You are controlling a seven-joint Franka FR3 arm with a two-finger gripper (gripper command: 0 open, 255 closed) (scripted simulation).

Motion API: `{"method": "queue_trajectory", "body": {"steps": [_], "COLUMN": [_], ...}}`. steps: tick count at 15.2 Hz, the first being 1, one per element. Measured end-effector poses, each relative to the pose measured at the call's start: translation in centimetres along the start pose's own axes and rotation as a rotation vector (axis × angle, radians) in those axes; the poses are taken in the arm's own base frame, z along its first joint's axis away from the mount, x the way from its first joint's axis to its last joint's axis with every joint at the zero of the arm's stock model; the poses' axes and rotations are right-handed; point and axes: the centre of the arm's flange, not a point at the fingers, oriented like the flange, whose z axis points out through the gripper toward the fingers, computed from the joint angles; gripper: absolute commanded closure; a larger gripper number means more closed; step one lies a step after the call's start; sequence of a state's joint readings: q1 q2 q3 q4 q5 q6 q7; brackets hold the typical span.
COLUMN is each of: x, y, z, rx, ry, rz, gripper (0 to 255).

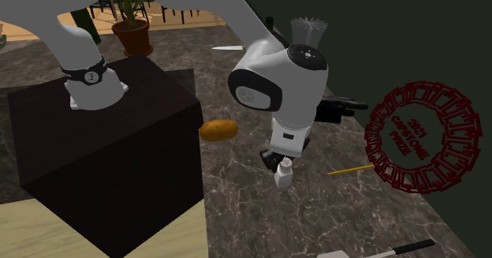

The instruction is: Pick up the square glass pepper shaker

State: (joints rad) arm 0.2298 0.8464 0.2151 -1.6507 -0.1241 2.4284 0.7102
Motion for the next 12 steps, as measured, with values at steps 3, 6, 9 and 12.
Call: {"method": "queue_trajectory", "body": {"steps": [3,6,9,12], "x": [-0.1,-0.2,-0.4,-0.6], "y": [-0.1,-0.2,-0.2,-0.3], "z": [-1.6,-3.2,-4.7,-6.0], "rx": [0.0,0.0,0.0,0.0], "ry": [0.0,0.0,0.0,0.0], "rz": [0.0,0.0,0.0,0.0], "gripper": [255,255,255,255]}}
